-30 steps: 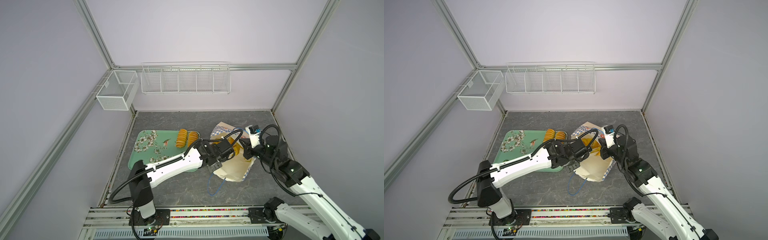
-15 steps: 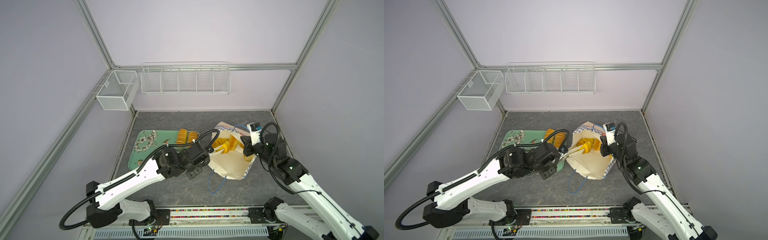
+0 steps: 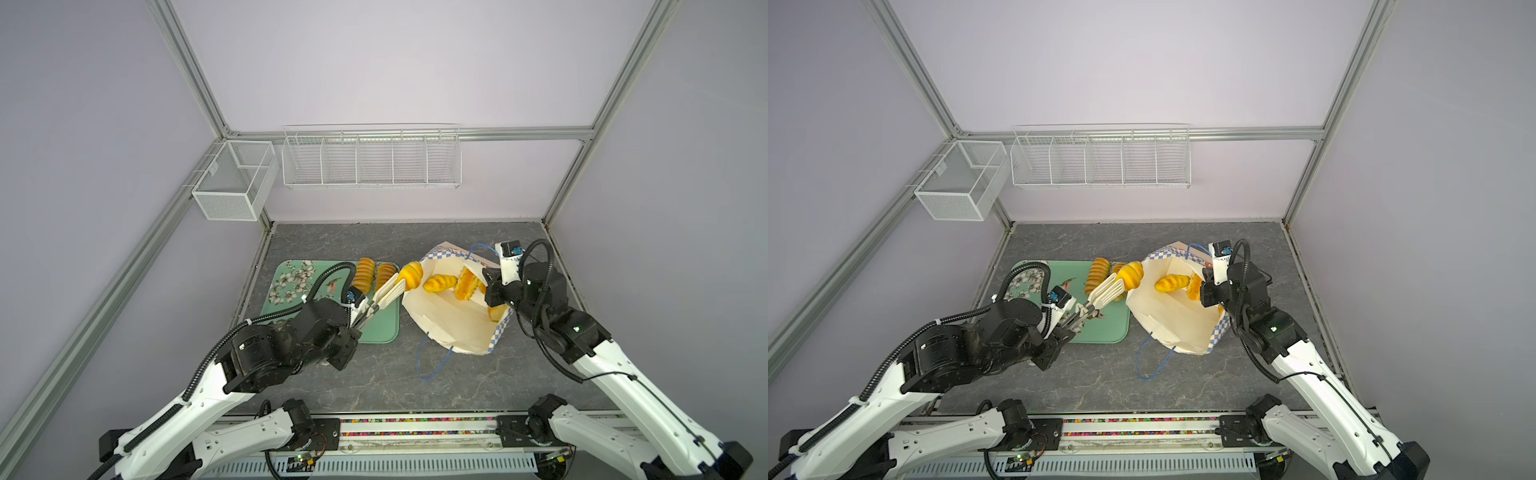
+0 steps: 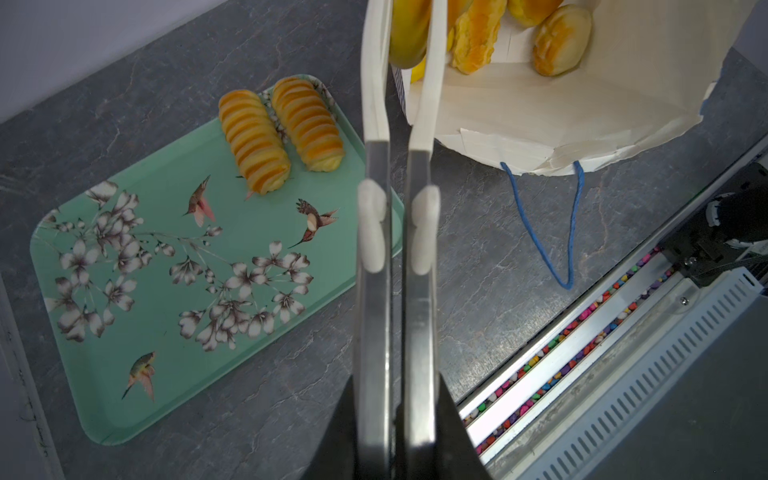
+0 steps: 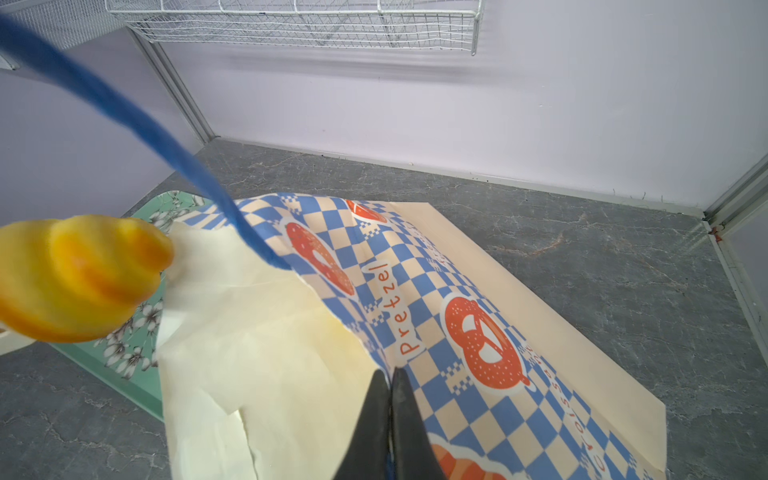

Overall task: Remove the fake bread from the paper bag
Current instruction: 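Lift the bun out of the bag toward the tray with the left gripper, then release the round bun onto the tray beside the other breads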

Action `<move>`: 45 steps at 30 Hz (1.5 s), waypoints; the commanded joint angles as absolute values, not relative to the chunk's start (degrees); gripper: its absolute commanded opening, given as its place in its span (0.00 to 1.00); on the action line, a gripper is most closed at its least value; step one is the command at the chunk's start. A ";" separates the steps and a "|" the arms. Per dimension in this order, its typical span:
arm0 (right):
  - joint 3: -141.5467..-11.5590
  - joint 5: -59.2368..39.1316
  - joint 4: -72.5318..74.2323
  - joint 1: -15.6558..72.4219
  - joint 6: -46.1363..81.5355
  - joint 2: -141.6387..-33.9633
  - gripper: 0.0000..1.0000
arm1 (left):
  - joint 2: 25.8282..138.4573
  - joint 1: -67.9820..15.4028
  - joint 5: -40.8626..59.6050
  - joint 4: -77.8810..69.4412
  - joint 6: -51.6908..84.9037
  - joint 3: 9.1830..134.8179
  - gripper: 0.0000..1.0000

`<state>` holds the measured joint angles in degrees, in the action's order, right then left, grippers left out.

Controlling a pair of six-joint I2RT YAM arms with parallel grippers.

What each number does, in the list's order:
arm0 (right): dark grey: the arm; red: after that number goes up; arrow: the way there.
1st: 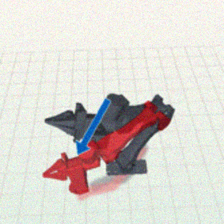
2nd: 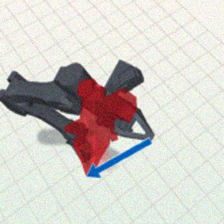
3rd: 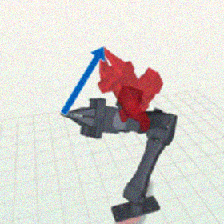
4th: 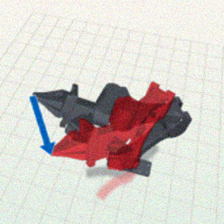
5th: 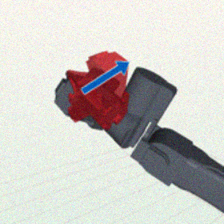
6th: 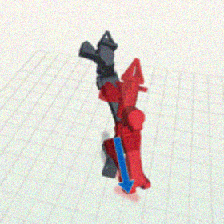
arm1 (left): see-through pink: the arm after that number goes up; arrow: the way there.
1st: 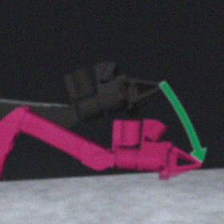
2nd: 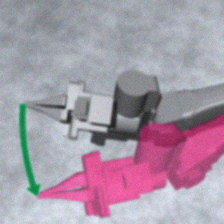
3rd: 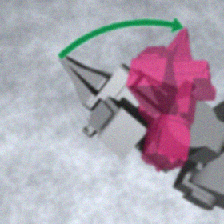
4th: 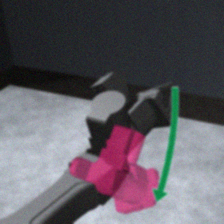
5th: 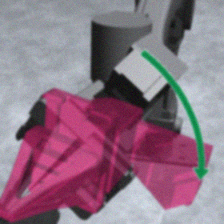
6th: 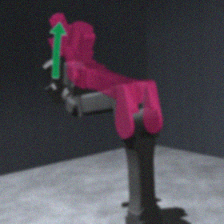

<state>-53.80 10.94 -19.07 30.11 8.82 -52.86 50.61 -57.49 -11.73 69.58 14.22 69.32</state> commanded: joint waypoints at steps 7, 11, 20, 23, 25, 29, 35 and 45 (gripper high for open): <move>-53.74 13.48 -20.19 30.10 9.15 -52.04 0.07 | 50.72 -53.83 -6.98 64.23 27.42 64.63 0.00; -53.72 13.79 -20.26 30.10 8.51 -52.20 0.07 | 47.99 -52.38 -2.90 60.18 31.09 60.01 0.00; -54.26 13.36 -20.74 30.05 7.50 -51.10 0.07 | 46.28 -40.59 15.01 49.77 39.60 45.10 0.00; -54.56 13.13 -20.97 30.05 7.60 -50.30 0.07 | 46.46 -38.16 19.74 46.15 40.86 42.11 0.00; -54.92 12.93 -21.26 30.01 7.62 -49.78 0.07 | 46.66 -36.42 21.45 45.36 40.96 41.06 0.00; -55.85 12.75 -21.88 29.95 7.35 -48.89 0.07 | 46.89 -33.44 24.86 43.79 40.94 38.68 0.00; -55.68 13.12 -22.32 29.95 7.27 -47.85 0.07 | 47.26 -32.14 27.85 37.33 43.77 33.59 0.00; -55.64 13.06 -22.85 29.96 7.55 -47.25 0.07 | 48.86 -29.44 26.55 43.13 42.50 33.04 0.21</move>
<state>-54.46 12.80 -23.14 30.09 7.68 -48.31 47.86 -29.93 27.05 41.45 42.52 32.62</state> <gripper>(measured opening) 0.070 0.211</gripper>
